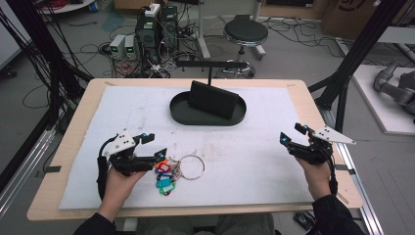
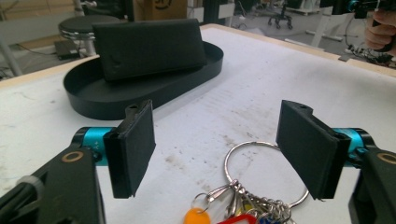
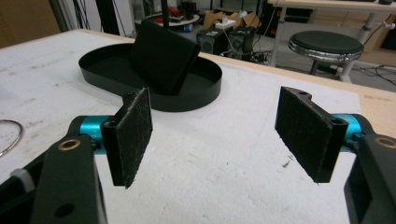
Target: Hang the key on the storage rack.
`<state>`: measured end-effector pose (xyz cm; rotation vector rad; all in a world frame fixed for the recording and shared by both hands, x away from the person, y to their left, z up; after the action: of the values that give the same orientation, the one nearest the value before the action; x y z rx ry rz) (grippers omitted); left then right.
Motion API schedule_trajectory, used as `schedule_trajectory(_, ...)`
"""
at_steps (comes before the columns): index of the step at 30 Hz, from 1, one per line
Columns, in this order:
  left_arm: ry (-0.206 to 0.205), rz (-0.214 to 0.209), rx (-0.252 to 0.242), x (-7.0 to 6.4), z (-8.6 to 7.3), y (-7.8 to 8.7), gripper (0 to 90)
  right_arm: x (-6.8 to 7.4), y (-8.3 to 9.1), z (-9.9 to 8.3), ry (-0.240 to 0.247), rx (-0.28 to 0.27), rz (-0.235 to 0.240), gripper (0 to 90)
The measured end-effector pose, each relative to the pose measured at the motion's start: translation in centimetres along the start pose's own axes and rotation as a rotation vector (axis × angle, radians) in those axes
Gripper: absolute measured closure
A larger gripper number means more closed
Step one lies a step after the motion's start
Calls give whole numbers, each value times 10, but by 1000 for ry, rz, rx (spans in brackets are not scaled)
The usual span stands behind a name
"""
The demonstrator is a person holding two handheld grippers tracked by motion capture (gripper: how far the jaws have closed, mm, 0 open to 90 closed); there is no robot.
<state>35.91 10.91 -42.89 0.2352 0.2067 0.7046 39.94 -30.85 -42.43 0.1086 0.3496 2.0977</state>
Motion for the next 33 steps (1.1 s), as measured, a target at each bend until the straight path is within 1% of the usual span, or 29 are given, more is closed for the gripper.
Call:
schedule_trajectory(2, 5, -13, 27, -3, 0, -8, 300, 0, 1, 0, 4, -2, -4, 279)
schedule_trajectory(6, -2, -44, 78, -8, -3, -26, 332, -2, 0, -1, 4, 5, -7, 279)
schedule_trajectory(7, -1, -52, 97, -9, -5, -30, 343, -2, 0, -2, 9, 6, -8, 280)
schedule_trajectory(9, 5, -67, 139, -12, -10, -40, 373, -2, -1, -3, 5, 11, -8, 279)
schedule_trajectory(10, 5, -74, 149, -13, -12, -43, 401, -2, -2, -4, 6, 14, -7, 280)
schedule_trajectory(12, -7, -75, 185, -14, -17, -51, 444, -2, -3, -4, 6, 14, -4, 280)
schedule_trajectory(14, -7, -75, 203, -15, -19, -58, 469, -1, -3, -4, 10, 16, -2, 280)
schedule_trajectory(18, -33, -67, 274, -16, -28, -69, 551, 1, -4, -5, 13, 21, 1, 280)
schedule_trajectory(20, -32, -59, 303, -16, -32, -74, 591, 1, -4, -5, 13, 20, 1, 280)
schedule_trajectory(21, -31, -68, 318, -16, -34, -77, 599, 0, -4, -5, 15, 19, 0, 280)
schedule_trajectory(22, -30, -66, 325, -17, -35, -78, 622, 0, -4, -5, 17, 21, 1, 280)
schedule_trajectory(23, -40, -63, 338, -16, -37, -79, 639, 0, -4, -5, 18, 22, 2, 280)
schedule_trajectory(25, -47, -48, 365, -14, -41, -81, 649, 0, -4, -5, 20, 23, 2, 280)
schedule_trajectory(26, -47, -48, 375, -14, -43, -83, 660, 1, -5, -6, 18, 24, 5, 280)
schedule_trajectory(27, -45, -40, 391, -13, -46, -83, 673, 1, -5, -6, 17, 25, 5, 280)
schedule_trajectory(29, -42, -43, 408, -12, -49, -85, 685, 1, -5, -6, 16, 25, 6, 281)
schedule_trajectory(33, -56, -31, 453, -11, -56, -88, 716, 1, -6, -5, 24, 25, 6, 281)
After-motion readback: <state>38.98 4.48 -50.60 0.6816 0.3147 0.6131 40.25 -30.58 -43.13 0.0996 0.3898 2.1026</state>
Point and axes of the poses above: each handheld gripper's, and its own axes: y roughly backward along the jaws, z roughly out of its top, x roughly to its left, the point moved 10 cm from there along -y, roughly forward along the jaws, and after that the axes turned 4 degrees about y, right-handed, at the moved point
